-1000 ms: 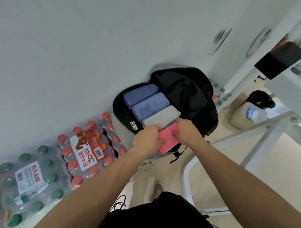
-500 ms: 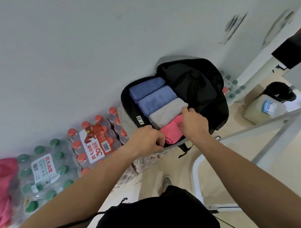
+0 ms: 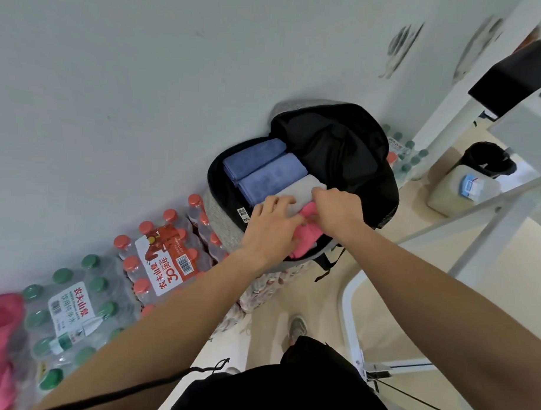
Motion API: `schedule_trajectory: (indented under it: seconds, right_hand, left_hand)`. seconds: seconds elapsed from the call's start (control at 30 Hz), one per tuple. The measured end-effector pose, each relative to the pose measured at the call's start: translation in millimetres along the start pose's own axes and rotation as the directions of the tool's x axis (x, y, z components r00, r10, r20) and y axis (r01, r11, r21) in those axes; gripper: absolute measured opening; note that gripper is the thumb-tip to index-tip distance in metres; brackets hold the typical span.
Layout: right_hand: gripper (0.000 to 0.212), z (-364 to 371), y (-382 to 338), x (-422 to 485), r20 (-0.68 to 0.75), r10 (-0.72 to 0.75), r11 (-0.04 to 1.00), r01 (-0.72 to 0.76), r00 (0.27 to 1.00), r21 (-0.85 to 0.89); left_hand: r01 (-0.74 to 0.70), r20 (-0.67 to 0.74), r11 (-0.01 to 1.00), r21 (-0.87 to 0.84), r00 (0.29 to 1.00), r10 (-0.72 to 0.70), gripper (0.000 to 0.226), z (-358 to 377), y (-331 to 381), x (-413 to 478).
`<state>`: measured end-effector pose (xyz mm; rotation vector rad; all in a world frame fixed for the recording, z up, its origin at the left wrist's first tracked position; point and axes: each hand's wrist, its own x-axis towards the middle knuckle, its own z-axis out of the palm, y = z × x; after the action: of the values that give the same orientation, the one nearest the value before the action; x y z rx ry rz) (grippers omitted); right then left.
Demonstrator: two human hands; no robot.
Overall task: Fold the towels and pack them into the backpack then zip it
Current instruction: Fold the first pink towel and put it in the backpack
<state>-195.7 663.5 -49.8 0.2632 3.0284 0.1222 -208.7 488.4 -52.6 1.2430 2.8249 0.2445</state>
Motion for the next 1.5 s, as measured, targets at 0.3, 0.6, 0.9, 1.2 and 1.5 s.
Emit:
schedule_trajectory:
  seconds: [0.3, 0.6, 0.9, 1.2, 1.5]
  right_hand:
    - [0.060, 17, 42, -2, -0.101, -0.289, 0.950, 0.273, 0.952, -0.150]
    - [0.022, 19, 61, -17, -0.023, -0.339, 0.894, 0.314, 0.941, -0.318]
    - [0.022, -4, 99, -18, -0.035, -0.441, 0.873, 0.419, 0.897, -0.249]
    - [0.035, 26, 62, -29, -0.182, -0.344, 0.934, 0.316, 0.921, -0.163]
    - [0.050, 37, 36, -26, -0.105, -0.314, 0.947, 0.304, 0.944, -0.101]
  left_hand:
    - [-0.079, 0.152, 0.992, 0.093, 0.986, 0.064, 0.048, 11, -7, 21]
    - [-0.087, 0.284, 0.995, 0.052, 0.956, 0.069, 0.061, 4, -4, 31]
    - [-0.141, 0.453, 0.979, 0.149, 0.889, 0.059, 0.084, 18, 8, 53]
    - [-0.122, 0.425, 0.992, -0.041, 0.896, 0.127, 0.078, 12, -9, 50]
    - [-0.045, 0.231, 0.982, -0.181, 0.969, 0.086, 0.094, 30, -25, 37]
